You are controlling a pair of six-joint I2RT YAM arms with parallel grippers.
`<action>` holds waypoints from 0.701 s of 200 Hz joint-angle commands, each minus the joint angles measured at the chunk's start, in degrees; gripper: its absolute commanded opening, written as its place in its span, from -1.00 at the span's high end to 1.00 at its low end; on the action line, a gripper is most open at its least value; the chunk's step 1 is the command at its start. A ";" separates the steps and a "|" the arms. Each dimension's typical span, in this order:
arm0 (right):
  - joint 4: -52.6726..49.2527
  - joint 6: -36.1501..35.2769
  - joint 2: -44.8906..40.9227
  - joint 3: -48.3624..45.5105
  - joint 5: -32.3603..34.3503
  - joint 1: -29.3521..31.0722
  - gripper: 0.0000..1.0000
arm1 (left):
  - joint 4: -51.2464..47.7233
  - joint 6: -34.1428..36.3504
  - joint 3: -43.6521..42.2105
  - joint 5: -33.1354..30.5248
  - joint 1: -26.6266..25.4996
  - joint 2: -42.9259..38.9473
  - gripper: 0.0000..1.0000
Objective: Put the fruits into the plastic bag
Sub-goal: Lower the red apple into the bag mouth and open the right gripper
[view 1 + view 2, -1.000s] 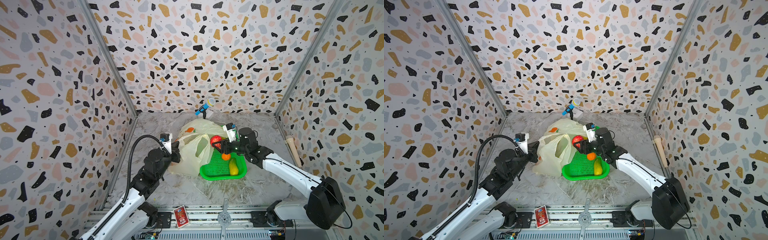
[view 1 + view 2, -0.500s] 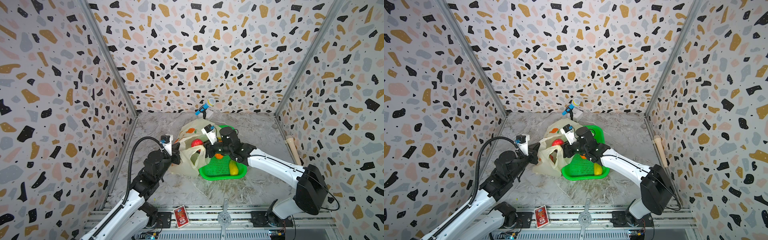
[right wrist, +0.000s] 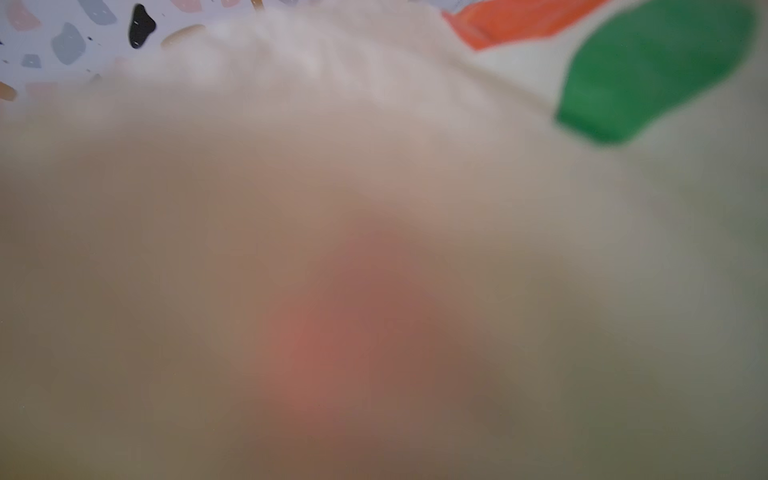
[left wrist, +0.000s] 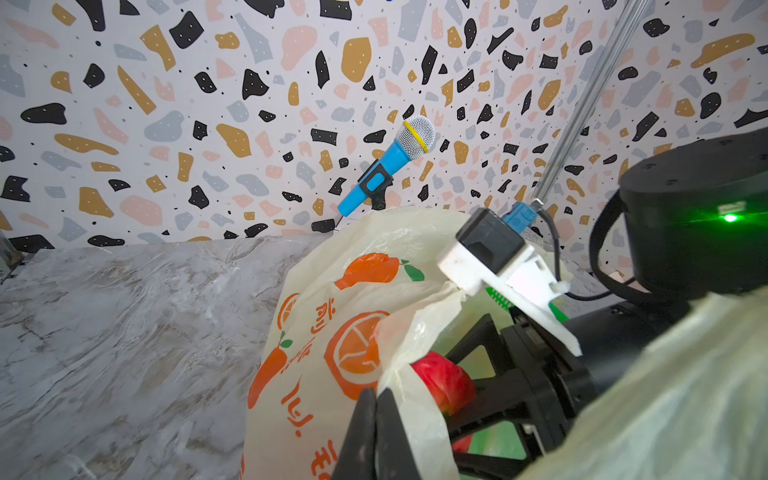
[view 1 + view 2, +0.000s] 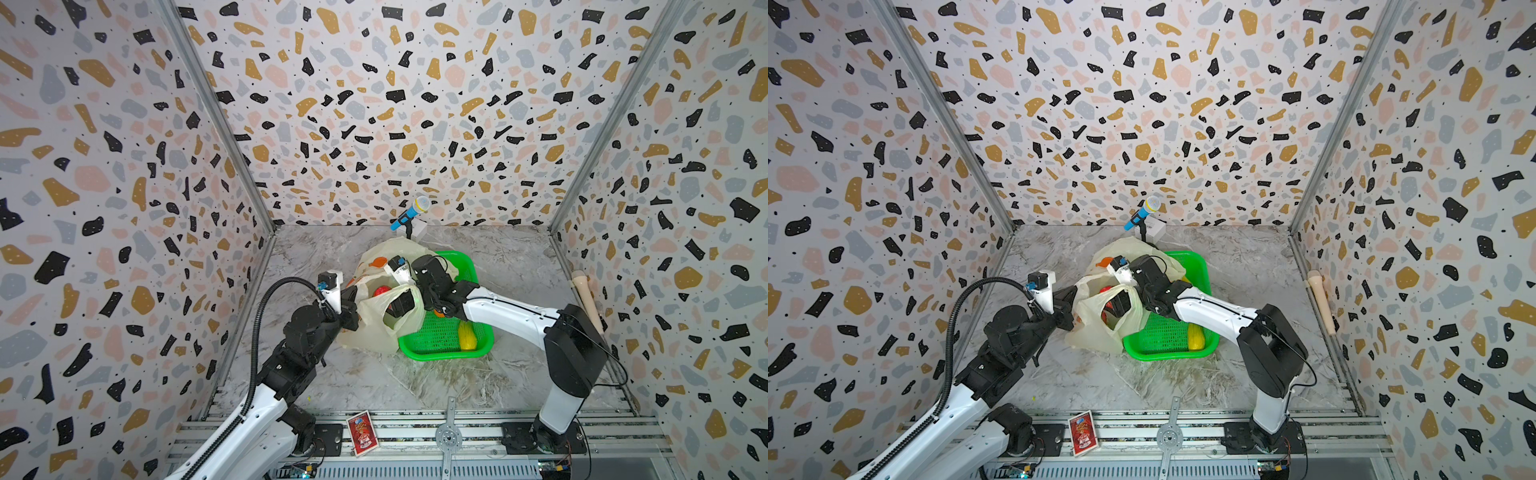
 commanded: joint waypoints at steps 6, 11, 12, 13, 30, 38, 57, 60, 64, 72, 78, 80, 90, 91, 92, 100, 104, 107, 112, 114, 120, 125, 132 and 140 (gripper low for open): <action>-2.84 -0.54 1.80 4.81 3.18 0.00 -0.21 | 3.24 0.24 -0.62 -0.48 0.19 -0.81 1.00; -2.95 -0.51 2.40 5.43 3.59 0.00 -0.22 | 3.33 0.29 -0.71 -0.45 0.15 -0.76 1.00; -2.98 -0.48 2.52 5.56 3.67 0.00 -0.22 | 3.38 0.34 -0.79 -0.45 0.17 -0.77 1.00; -3.00 -0.51 2.72 5.71 3.75 0.00 -0.22 | 3.40 0.32 -0.79 -0.45 0.18 -0.74 1.00; -3.95 -0.31 5.03 7.87 5.61 -0.01 -0.27 | 3.91 -0.01 -0.93 -0.36 0.19 -0.65 1.00; -4.17 -0.28 6.00 8.68 6.53 0.00 -0.30 | 4.11 -0.10 -0.98 -0.28 0.19 -0.45 1.00; -4.88 -0.34 8.12 10.35 9.43 -0.11 -0.44 | 4.12 -0.24 -0.85 -0.06 0.17 -0.17 1.00; -5.18 -0.30 8.39 10.70 9.77 -0.09 -0.47 | 4.10 -0.23 -0.83 -0.02 0.14 -0.04 1.00; -5.47 -0.34 8.85 11.14 10.20 -0.18 -0.50 | 4.00 -0.23 -0.75 -0.01 0.19 -0.07 1.00; -6.24 -0.52 9.62 12.04 10.66 -0.20 -0.54 | 4.04 -0.19 -0.76 -0.04 0.19 0.04 1.00; -6.83 -0.48 10.10 12.68 10.85 -0.19 -0.57 | 4.04 -0.17 -0.74 -0.06 0.21 0.00 1.00; -7.05 -0.48 10.22 12.82 10.90 -0.22 -0.57 | 4.04 -0.15 -0.73 -0.09 0.20 0.04 1.00; -7.47 -0.47 10.48 13.22 10.95 -0.18 -0.62 | 4.02 -0.23 -0.69 -0.32 0.19 -0.03 1.00; -7.49 -0.41 10.47 13.14 10.95 -0.18 -0.63 | 3.98 -0.23 -0.69 -0.39 0.19 -0.02 1.00; -7.50 -0.39 10.47 13.11 10.95 -0.18 -0.63 | 3.97 -0.23 -0.70 -0.42 0.15 -0.05 1.00; -7.47 -0.29 10.21 12.93 11.04 -0.20 -0.68 | 3.87 -0.23 -0.69 -0.61 0.17 -0.07 1.00; -7.45 -0.33 10.07 12.71 11.09 -0.19 -0.72 | 3.84 -0.23 -0.69 -0.75 0.18 -0.08 1.00; -7.36 -0.26 9.97 12.64 11.15 -0.18 -0.74 | 3.86 -0.12 -0.70 -0.84 0.19 -0.08 1.00; -7.38 -0.24 9.71 12.44 11.29 -0.18 -0.78 | 3.84 -0.07 -0.69 -0.96 0.20 -0.04 1.00; -7.27 -0.26 9.62 12.37 11.34 -0.18 -0.82 | 3.81 -0.10 -0.68 -0.97 0.19 0.03 1.00; -7.21 -0.27 9.28 12.20 11.45 -0.20 -0.88 | 3.85 -0.15 -0.76 -1.04 0.24 0.05 1.00; -7.17 -0.27 9.09 12.10 11.54 -0.20 -0.90 | 3.91 -0.21 -0.78 -1.13 0.19 0.00 1.00; -7.28 -0.31 8.76 11.94 11.56 -0.18 -0.92 | 3.95 -0.21 -0.79 -1.24 0.19 0.02 1.00; -7.36 -0.33 8.30 11.85 11.65 -0.18 -0.93 | 3.97 -0.23 -0.76 -1.33 0.20 0.09 1.00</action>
